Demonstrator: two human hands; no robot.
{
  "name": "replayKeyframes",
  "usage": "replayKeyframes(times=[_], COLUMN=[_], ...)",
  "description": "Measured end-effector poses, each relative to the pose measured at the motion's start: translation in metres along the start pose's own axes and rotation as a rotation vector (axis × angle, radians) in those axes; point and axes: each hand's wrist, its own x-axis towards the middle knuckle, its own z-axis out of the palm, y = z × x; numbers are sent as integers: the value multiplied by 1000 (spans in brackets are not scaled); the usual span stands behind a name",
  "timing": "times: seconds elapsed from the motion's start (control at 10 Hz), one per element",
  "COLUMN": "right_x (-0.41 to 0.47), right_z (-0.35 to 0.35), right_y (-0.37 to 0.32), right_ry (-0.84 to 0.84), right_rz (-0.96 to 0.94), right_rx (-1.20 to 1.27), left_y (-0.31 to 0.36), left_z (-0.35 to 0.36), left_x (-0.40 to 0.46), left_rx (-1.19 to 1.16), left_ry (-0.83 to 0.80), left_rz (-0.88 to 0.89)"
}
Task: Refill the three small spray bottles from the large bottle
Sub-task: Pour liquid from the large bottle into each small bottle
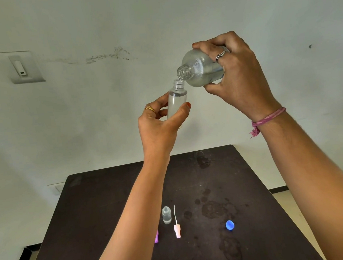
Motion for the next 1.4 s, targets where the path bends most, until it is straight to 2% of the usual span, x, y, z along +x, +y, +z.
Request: replayKeyframes(times=[1.1,1.4], right_x=[2,1], right_z=[4,14], right_y=[-7,-13], right_ry=[11,-13], right_rz=[-8,47], right_rx=[0,54], left_y=[5,4], left_z=[-6,-14], left_x=[0,3], left_rx=[-4,-30], left_ry=[-5,-15], left_rz=[9,-12])
